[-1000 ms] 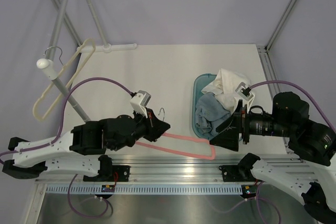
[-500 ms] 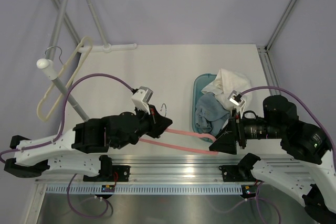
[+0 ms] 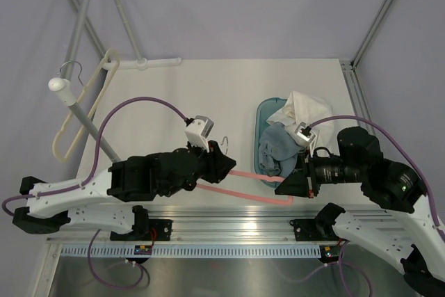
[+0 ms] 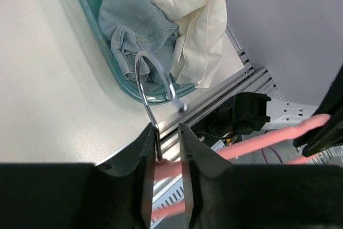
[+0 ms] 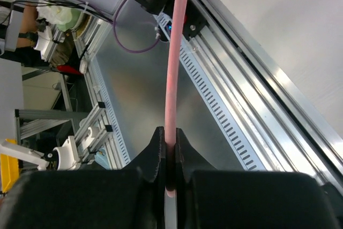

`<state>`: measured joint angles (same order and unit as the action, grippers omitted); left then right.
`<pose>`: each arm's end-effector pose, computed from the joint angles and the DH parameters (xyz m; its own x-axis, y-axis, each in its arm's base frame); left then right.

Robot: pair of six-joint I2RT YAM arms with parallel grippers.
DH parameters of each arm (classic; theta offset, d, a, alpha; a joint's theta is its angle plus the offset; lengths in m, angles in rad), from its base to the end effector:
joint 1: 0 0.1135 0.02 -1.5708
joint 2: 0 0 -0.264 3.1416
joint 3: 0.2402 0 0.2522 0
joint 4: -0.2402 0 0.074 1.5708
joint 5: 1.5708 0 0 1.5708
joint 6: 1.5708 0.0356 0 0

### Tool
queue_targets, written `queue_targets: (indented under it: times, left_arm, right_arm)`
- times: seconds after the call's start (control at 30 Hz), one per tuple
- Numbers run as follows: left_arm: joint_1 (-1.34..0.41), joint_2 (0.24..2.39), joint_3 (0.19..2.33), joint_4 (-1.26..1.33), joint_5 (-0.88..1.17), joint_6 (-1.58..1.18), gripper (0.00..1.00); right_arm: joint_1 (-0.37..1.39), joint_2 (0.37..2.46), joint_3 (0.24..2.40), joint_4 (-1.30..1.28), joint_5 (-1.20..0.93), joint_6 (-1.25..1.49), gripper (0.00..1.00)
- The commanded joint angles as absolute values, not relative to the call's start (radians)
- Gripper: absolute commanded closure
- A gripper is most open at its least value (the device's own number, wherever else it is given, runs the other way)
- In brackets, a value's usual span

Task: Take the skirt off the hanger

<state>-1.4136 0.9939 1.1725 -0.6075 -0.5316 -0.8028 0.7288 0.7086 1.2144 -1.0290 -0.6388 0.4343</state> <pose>0.0494 -0.1963 0.3938 -0.6057 -0.1392 -0.7834 0.4945 0.7055 -0.5077 0.0557 0.0782 0.4052 -0.7252 -0.1946 -0.6605 -0.6777 0.3713 0.6347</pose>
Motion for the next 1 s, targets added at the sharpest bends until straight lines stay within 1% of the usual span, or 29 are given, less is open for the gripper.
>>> queue_targets:
  times: [0.0,0.03,0.07,0.13,0.17,0.3,0.37,0.47,0.6,0.8,0.97]
  left_arm:
    - [-1.419,0.956,1.206,-0.5,-0.5,-0.775,0.63]
    - [-1.419,0.947,1.198,-0.477,-0.482,-0.752,0.56]
    - [-1.419,0.927,1.186,-0.469,-0.451,-0.743,0.44]
    - [-1.419,0.901,1.172,-0.463,-0.417,-0.721,0.34]
    - [-1.419,0.87,1.154,-0.463,-0.405,-0.718,0.24]
    - [-1.42,0.767,1.094,-0.462,-0.373,-0.713,0.11]
    - [-1.42,0.726,1.074,-0.471,-0.377,-0.716,0.02]
    - [-1.419,0.686,1.077,-0.517,-0.412,-0.713,0.01]
    - [-1.419,0.704,1.121,-0.558,-0.413,-0.693,0.01]
    - [-1.419,0.811,1.224,-0.618,-0.405,-0.675,0.01]
    - [-1.419,0.911,1.318,-0.695,-0.485,-0.707,0.04]
  right_arm:
    - [0.73,0.707,1.203,-1.025,-0.58,0.433,1.0]
    - [0.73,0.706,1.207,-1.031,-0.571,0.427,1.0]
    - [0.73,0.704,1.21,-1.038,-0.551,0.426,1.0]
    - [0.73,0.693,1.216,-1.052,-0.543,0.426,1.0]
    - [0.73,0.69,1.219,-1.06,-0.534,0.423,1.0]
    - [0.73,0.684,1.215,-1.084,-0.537,0.416,1.0]
    - [0.73,0.683,1.213,-1.088,-0.567,0.411,1.0]
    - [0.732,0.683,1.221,-1.091,-0.629,0.399,1.0]
    - [0.73,0.693,1.259,-1.101,-0.721,0.385,1.0]
    - [0.73,0.732,1.321,-1.172,-0.759,0.328,1.0]
    - [0.73,0.746,1.344,-1.201,-0.772,0.299,1.0]
